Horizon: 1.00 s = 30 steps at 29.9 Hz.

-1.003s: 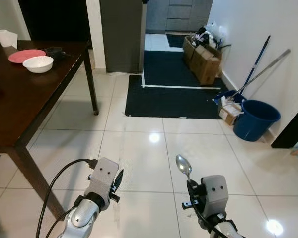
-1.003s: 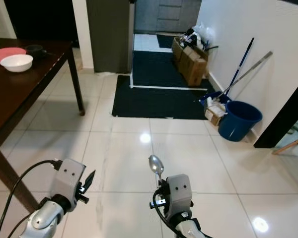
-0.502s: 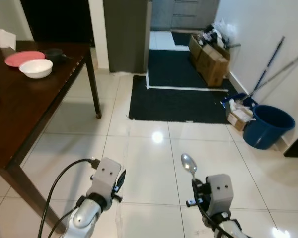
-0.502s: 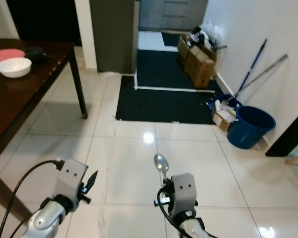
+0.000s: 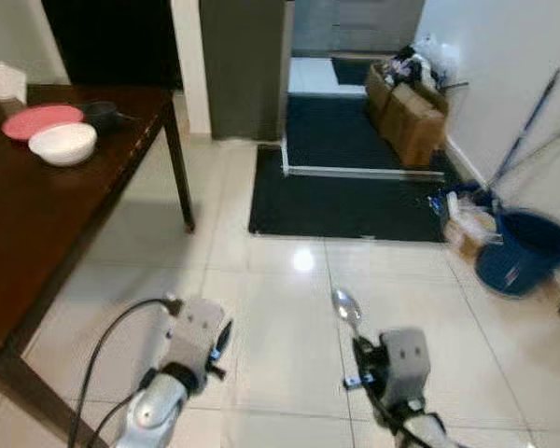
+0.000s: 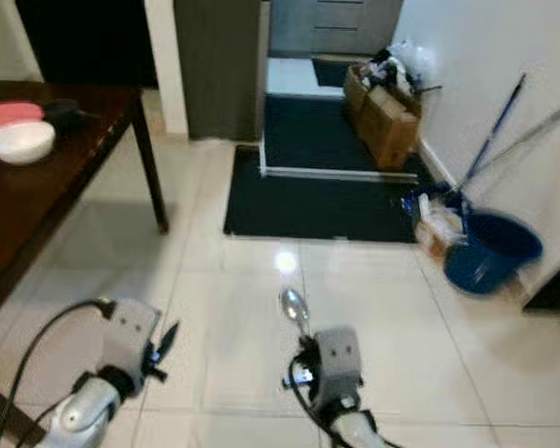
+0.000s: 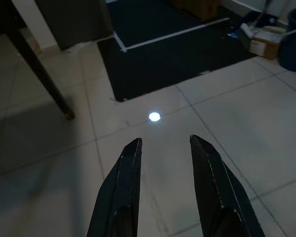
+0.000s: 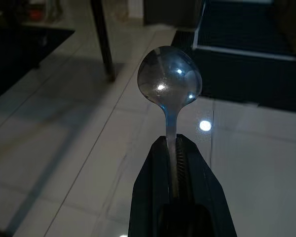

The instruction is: Setting the table

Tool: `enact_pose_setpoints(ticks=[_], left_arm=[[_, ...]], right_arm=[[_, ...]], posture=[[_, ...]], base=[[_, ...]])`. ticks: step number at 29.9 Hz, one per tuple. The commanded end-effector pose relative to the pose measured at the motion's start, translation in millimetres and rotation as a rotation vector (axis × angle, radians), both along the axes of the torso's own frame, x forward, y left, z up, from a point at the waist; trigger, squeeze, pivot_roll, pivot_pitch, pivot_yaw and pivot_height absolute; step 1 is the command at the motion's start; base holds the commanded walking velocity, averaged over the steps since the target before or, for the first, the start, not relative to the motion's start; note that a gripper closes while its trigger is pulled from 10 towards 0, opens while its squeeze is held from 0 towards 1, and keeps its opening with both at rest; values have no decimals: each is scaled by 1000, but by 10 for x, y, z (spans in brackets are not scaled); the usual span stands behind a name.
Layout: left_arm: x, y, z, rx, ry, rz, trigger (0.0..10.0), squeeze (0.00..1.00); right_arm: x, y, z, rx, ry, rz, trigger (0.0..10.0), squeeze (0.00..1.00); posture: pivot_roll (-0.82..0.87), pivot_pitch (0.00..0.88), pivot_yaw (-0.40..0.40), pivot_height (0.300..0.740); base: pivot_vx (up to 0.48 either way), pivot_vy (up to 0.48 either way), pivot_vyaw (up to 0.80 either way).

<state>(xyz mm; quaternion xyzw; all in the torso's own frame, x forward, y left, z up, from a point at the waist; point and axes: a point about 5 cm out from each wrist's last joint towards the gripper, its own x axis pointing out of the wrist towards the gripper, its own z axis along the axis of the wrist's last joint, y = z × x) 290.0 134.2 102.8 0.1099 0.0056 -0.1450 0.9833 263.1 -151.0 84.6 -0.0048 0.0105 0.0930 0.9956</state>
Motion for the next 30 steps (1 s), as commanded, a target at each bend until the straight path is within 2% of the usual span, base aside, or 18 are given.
enact_pose_setpoints(ticks=[1, 30], left_arm=[[-34, 52, -74, 10, 29, 16, 10000, 0], [-28, 57, -65, 15, 29, 8, 10000, 0]], right_arm=[[-37, 35, -62, 9, 23, 6, 10000, 0], [-56, 42, -83, 18, 27, -7, 10000, 0]], posture=[[17, 92, 51, 740], [18, 99, 61, 740]], base=[[412, 0, 0], [412, 0, 0]])
